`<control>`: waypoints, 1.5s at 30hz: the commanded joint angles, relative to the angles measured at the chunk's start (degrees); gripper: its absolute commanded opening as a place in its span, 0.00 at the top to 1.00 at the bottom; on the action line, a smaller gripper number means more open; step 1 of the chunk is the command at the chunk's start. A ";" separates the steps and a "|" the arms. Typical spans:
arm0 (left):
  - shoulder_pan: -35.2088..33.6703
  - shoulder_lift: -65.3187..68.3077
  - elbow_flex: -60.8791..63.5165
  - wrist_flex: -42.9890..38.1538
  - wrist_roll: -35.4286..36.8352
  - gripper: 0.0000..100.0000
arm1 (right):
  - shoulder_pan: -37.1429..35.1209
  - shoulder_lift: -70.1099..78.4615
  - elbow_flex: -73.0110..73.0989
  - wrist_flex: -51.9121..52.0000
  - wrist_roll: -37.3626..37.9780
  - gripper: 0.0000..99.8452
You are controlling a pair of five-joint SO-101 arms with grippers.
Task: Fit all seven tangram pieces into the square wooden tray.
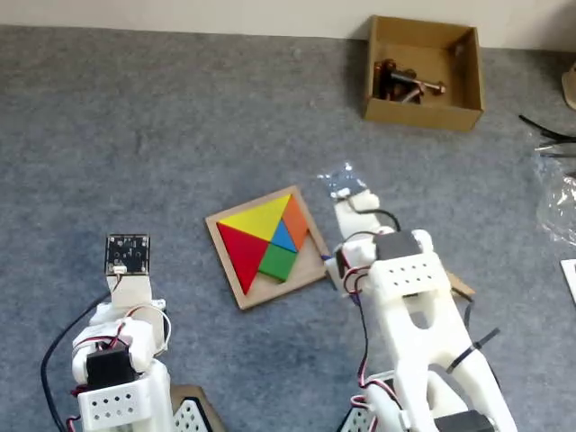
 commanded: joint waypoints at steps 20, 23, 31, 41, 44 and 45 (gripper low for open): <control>-0.75 -0.31 1.10 0.26 0.53 0.99 | -6.11 0.22 -6.37 -6.02 -19.87 0.99; -0.75 -0.31 1.10 0.26 0.53 0.99 | -6.11 0.22 -5.76 -6.02 -24.44 0.99; -0.75 -0.31 1.10 0.26 0.53 0.99 | -6.20 -0.48 -1.36 -4.53 -26.55 0.99; -0.75 -0.31 1.10 0.26 0.53 0.99 | -5.93 -0.22 -0.57 -4.62 -26.90 0.99; -0.75 -0.31 1.10 0.26 0.53 0.99 | -5.85 -0.13 -0.57 -4.79 -26.90 0.99; -0.75 -0.31 1.10 0.26 0.53 0.99 | -5.85 0.04 -0.66 -4.79 -26.99 0.99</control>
